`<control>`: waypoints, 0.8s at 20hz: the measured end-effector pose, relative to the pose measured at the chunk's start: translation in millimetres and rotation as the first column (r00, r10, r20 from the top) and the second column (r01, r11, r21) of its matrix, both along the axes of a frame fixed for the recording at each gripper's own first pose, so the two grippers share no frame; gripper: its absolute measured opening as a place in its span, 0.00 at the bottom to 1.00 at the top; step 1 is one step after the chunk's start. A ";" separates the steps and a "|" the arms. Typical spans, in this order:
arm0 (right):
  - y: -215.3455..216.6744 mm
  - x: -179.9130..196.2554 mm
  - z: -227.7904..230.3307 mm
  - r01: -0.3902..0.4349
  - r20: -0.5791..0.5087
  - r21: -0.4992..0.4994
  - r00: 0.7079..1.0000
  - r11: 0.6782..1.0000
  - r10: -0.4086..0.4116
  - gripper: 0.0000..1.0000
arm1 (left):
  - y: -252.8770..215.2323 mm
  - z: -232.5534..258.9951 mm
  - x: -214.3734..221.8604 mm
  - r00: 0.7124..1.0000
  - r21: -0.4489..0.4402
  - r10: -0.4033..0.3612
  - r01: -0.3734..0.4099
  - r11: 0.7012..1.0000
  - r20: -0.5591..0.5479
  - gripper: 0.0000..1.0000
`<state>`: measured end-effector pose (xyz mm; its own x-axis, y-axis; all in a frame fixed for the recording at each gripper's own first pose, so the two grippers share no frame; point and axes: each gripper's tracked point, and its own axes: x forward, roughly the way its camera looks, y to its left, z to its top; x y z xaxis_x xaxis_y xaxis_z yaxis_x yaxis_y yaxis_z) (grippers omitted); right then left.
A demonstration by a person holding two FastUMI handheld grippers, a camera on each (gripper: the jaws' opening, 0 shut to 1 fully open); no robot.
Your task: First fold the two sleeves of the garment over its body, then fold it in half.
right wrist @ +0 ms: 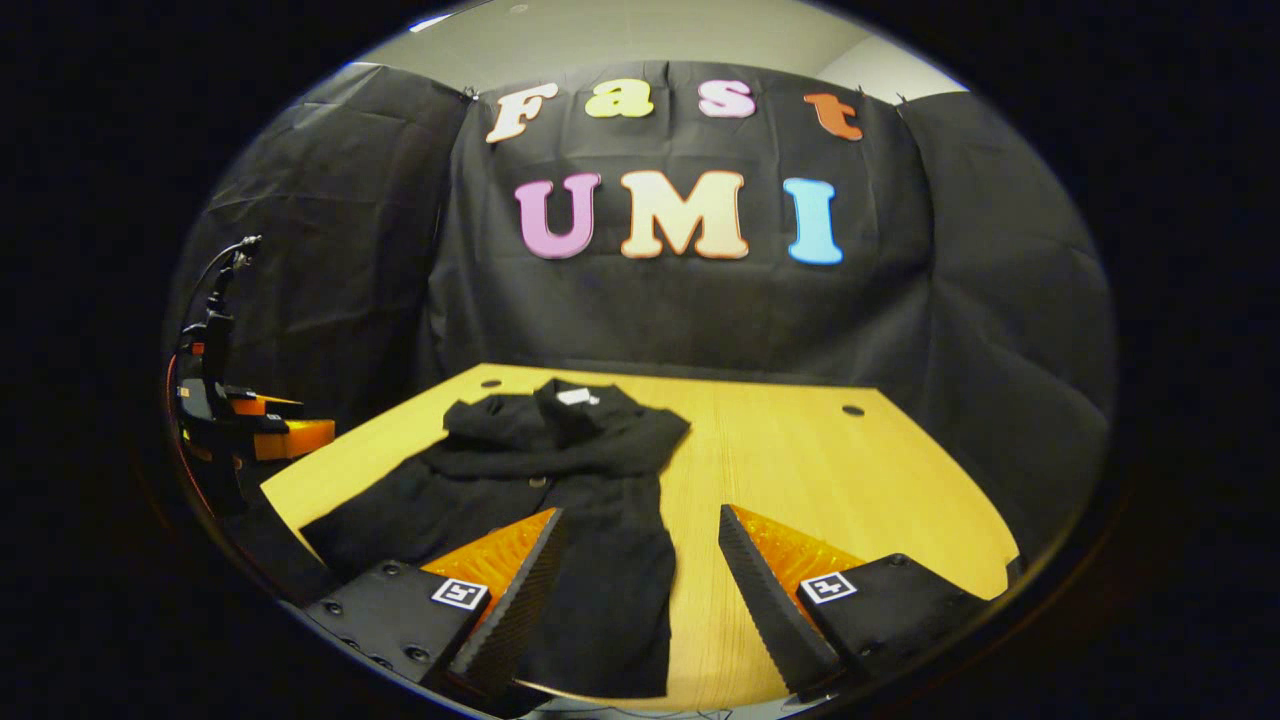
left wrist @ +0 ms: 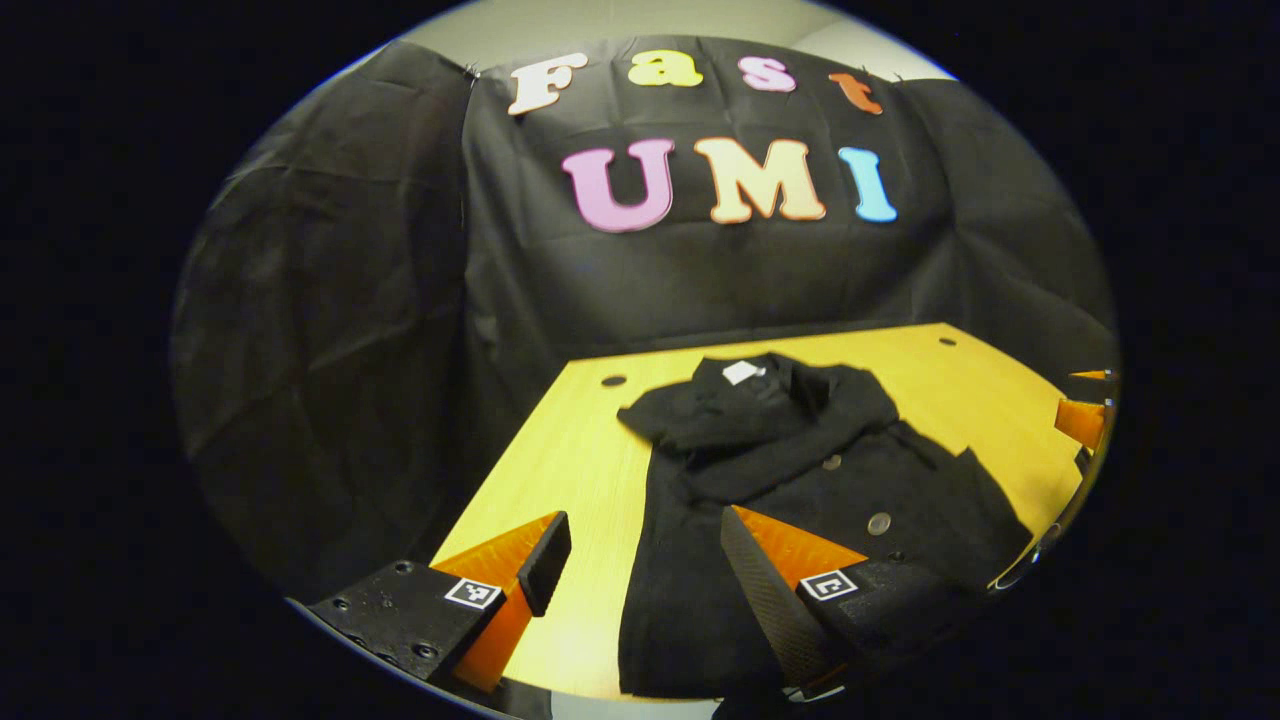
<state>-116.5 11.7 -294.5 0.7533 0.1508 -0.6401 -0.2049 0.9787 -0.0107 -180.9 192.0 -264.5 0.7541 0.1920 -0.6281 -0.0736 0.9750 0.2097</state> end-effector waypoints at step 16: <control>-13.7 -77.9 -107.4 0.031 -0.356 -0.055 0.933 0.998 -0.048 0.94 | 0.4 -89.8 -93.3 0.964 -0.109 0.014 -0.044 0.993 -0.264 0.92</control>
<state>-194.5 -2.0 -401.9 0.4783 0.0881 -0.8738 -0.1651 0.9862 0.0091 -274.1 192.4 -354.3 0.5551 0.1276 -0.8220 -0.0591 0.9917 0.1141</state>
